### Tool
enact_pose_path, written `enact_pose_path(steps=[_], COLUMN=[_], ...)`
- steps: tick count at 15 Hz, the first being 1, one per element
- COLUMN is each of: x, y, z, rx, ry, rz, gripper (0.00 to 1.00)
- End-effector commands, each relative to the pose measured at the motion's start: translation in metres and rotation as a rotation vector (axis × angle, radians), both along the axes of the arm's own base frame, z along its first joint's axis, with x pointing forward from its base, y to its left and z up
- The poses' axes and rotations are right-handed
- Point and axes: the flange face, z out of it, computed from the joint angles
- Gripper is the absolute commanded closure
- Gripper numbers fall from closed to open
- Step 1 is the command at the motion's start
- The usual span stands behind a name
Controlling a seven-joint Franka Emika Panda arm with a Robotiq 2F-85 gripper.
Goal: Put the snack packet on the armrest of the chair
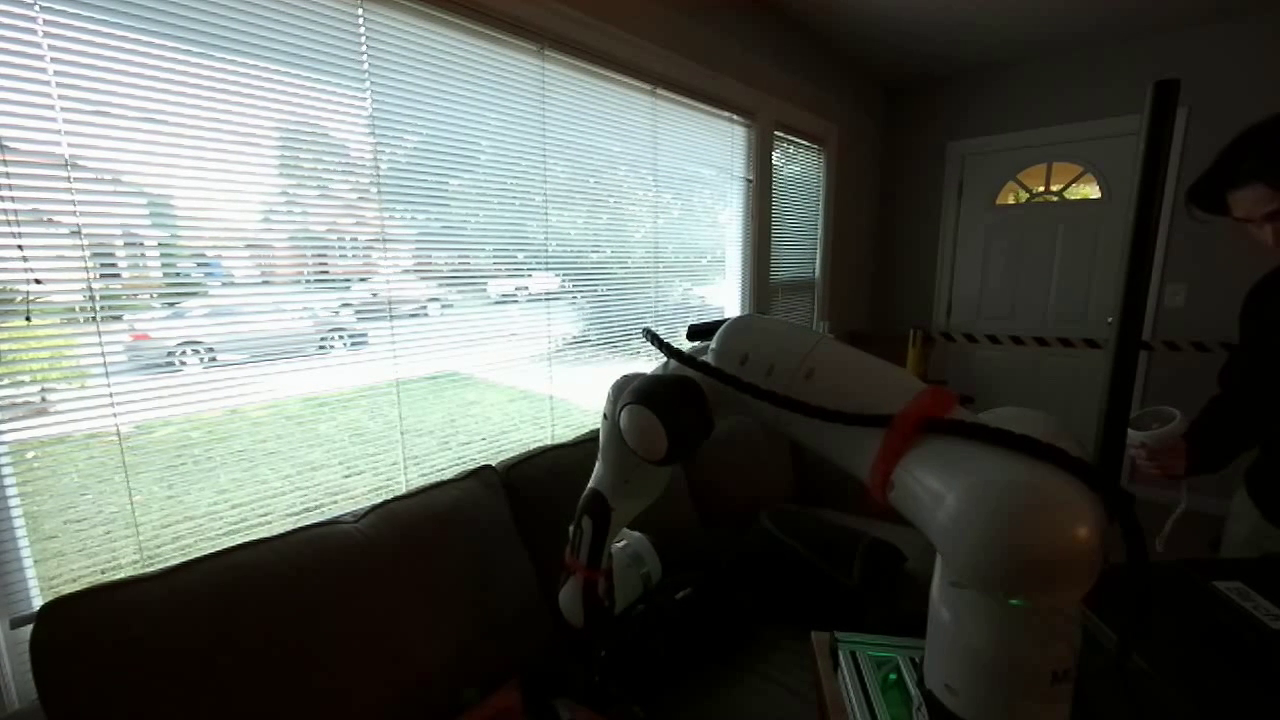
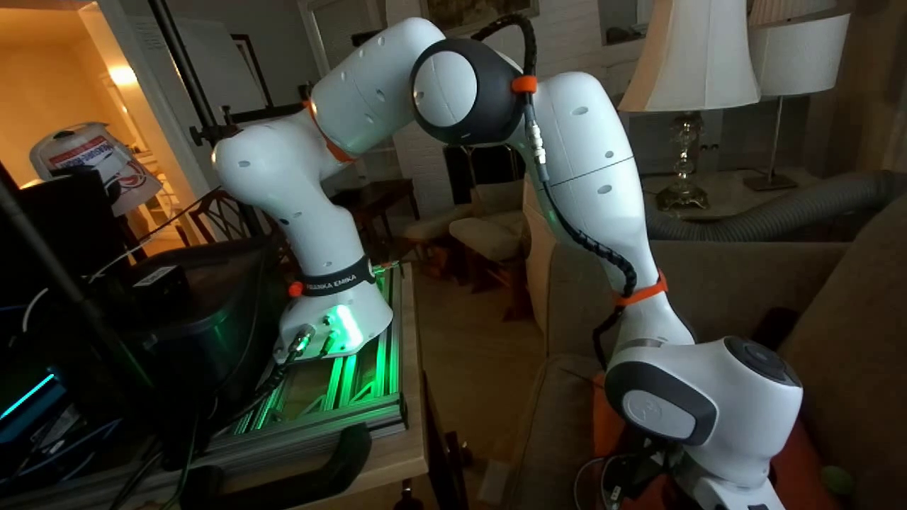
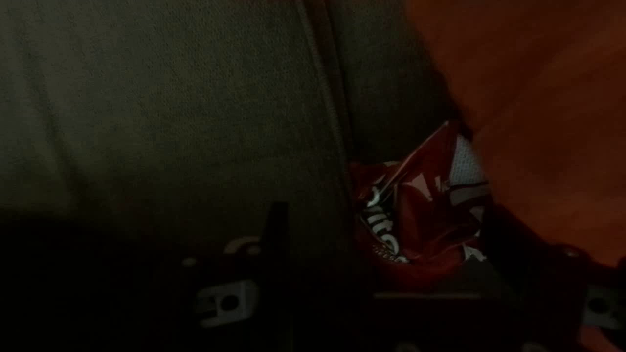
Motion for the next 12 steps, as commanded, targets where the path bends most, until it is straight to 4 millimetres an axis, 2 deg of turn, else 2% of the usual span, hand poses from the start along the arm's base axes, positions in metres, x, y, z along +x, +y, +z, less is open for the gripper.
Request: enact_pose_path(steps=[1, 8, 12], x=[0.002, 0.007, 0.018], y=[-0.009, 0.000, 0.005], z=[-0.015, -0.047, -0.054], rx=[-0.107, -0.315, -0.388], ry=[-0.012, 0.009, 0.008], rz=[0.010, -0.081, -0.108], gripper=[0.00, 0.00, 0.00])
